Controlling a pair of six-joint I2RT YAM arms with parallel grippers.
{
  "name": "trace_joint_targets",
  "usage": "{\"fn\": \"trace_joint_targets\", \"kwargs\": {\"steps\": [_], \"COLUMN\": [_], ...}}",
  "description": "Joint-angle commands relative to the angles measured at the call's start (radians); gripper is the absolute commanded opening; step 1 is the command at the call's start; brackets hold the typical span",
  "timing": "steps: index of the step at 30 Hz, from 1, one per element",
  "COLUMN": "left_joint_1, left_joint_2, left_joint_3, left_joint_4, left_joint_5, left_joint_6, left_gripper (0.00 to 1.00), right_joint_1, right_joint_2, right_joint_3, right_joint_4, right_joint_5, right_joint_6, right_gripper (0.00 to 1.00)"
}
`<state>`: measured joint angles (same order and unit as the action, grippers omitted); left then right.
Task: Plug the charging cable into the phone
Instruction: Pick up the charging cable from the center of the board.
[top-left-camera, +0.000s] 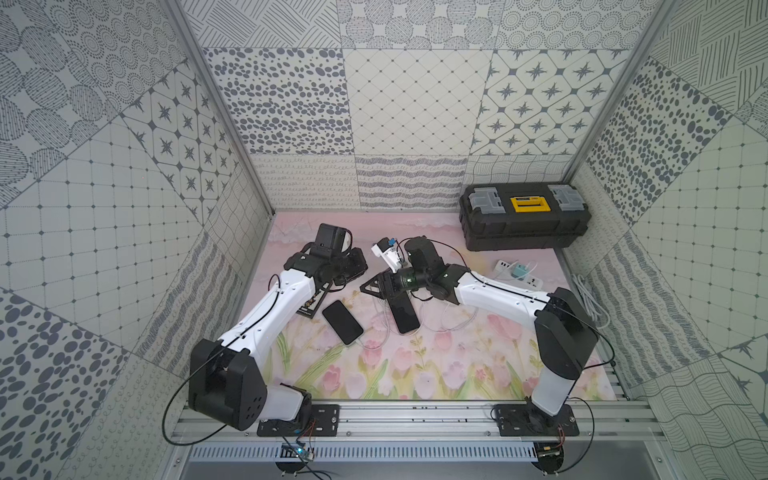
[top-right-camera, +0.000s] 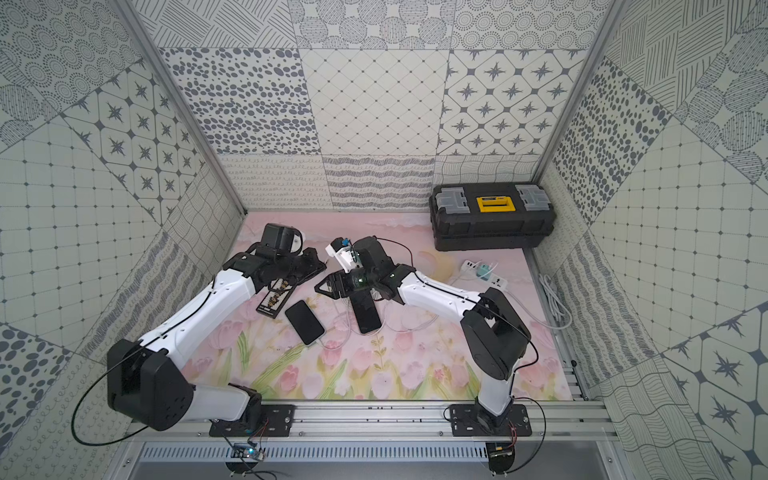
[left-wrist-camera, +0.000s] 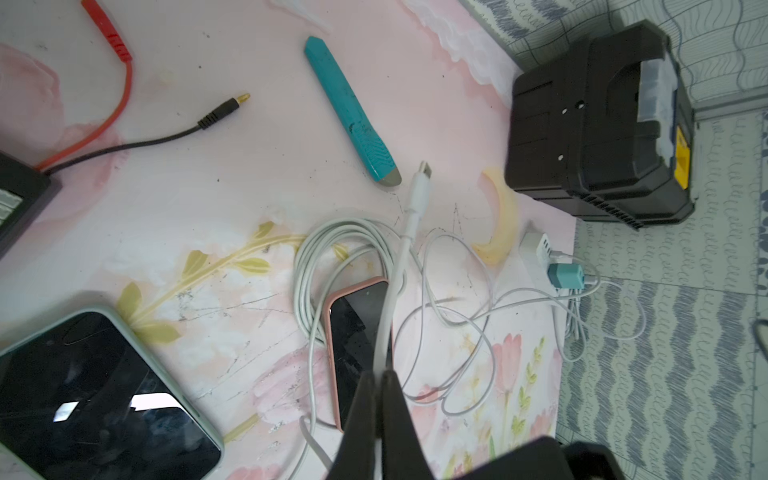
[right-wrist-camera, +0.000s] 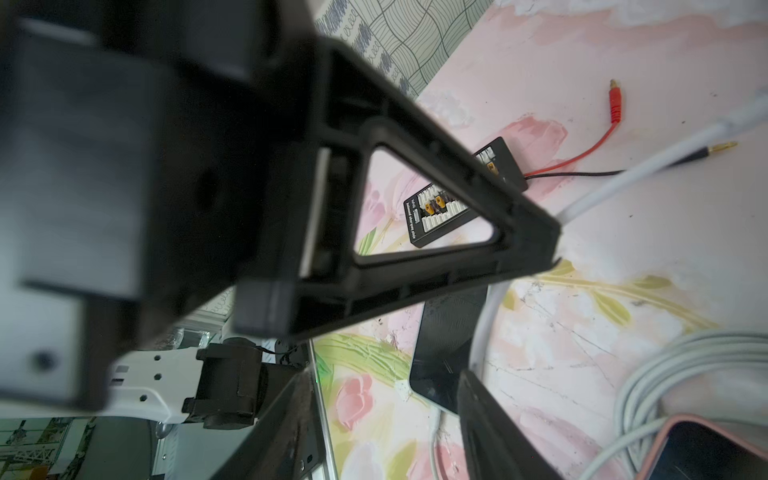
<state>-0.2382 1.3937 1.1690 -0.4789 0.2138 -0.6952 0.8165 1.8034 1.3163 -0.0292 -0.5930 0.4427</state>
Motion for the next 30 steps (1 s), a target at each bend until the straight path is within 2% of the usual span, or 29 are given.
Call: {"fn": "trace_joint_targets", "kwargs": {"steps": [1, 5, 10, 13, 16, 18, 20, 22, 24, 26, 30], "left_joint_1": [0.009, 0.008, 0.008, 0.008, 0.008, 0.009, 0.011, 0.013, 0.018, 0.038, 0.071], "left_joint_2": [-0.074, -0.092, -0.12, -0.139, -0.162, -0.169, -0.166, -0.158, -0.148, -0.141, -0.135], "left_joint_3": [-0.062, -0.08, -0.123, -0.134, -0.136, -0.129, -0.117, -0.108, -0.087, -0.057, 0.007], "left_joint_4": [0.177, 0.167, 0.202, 0.198, 0.174, 0.149, 0.116, 0.081, 0.018, -0.078, -0.226], "left_joint_5": [0.037, 0.035, 0.061, 0.067, 0.063, 0.064, 0.086, 0.132, 0.182, 0.236, 0.268], "left_joint_6": [-0.188, -0.183, -0.201, -0.193, -0.169, -0.156, -0.151, -0.138, -0.111, -0.071, -0.006], "left_gripper": [0.0, 0.0, 0.0, 0.0, 0.0, 0.0, 0.16, 0.39, 0.53, 0.6, 0.61], "right_joint_1": [0.001, 0.002, 0.002, 0.001, 0.002, 0.002, 0.001, 0.002, 0.007, 0.01, 0.012], "right_joint_2": [0.028, 0.02, 0.023, 0.045, 0.048, 0.04, 0.033, 0.027, 0.017, 0.005, -0.013], "right_joint_3": [0.026, 0.015, 0.009, 0.039, 0.041, 0.01, -0.02, -0.053, -0.08, -0.096, -0.114], "right_joint_4": [0.055, 0.029, 0.06, 0.057, 0.063, 0.097, 0.13, 0.146, 0.149, 0.105, 0.021], "right_joint_5": [0.033, 0.067, 0.073, 0.046, 0.003, -0.036, -0.072, -0.107, -0.141, -0.169, -0.192], "right_joint_6": [-0.04, -0.069, -0.076, -0.077, -0.082, -0.077, -0.076, -0.086, -0.115, -0.178, -0.288], "right_gripper": [0.56, 0.48, 0.45, 0.3, 0.08, 0.0, 0.0, 0.0, 0.0, 0.0, 0.0]}}
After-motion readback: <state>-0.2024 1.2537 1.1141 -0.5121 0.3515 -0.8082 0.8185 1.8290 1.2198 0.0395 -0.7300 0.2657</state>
